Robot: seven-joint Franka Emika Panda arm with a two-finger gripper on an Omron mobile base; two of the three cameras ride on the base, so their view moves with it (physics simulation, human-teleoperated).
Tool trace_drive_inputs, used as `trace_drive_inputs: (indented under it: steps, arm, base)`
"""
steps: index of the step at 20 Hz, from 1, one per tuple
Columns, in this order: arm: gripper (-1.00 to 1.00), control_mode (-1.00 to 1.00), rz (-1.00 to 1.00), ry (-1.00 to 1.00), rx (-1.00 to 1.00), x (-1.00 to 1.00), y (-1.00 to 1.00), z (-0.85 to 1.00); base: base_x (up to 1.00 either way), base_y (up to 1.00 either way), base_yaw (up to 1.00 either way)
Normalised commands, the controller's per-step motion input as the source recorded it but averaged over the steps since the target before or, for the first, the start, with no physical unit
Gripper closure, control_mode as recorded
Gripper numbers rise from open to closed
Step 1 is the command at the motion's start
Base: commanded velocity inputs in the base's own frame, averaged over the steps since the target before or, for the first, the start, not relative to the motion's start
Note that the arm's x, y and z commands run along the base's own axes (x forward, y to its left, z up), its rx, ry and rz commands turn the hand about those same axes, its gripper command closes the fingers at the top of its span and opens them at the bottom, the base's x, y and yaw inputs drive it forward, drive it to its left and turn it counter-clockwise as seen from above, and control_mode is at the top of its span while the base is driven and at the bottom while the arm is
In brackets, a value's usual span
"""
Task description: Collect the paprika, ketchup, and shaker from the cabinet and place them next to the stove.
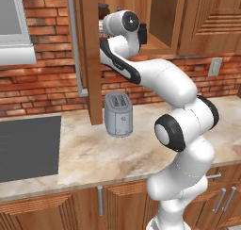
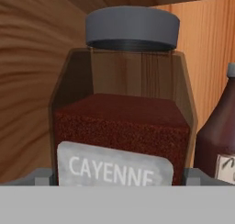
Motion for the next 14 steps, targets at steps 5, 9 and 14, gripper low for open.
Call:
trace_drive_inputs:
  steps: [5,9,14]
  arm:
    - [1.00,-1.00,0.00,-0.02,0.00,-0.20,0.00,0.00]
    - [1.00,-1.00,0.02,-0.08,0.00,-0.50,-0.16,0.00]
    - [1.00,-1.00,0.04,-0.08,0.00,-0.60,-0.26,0.00]
  base:
    - [0.00,0.00,0.00]
    - [0.00,0.00,0.00]
    - [0.00,0.00,0.00]
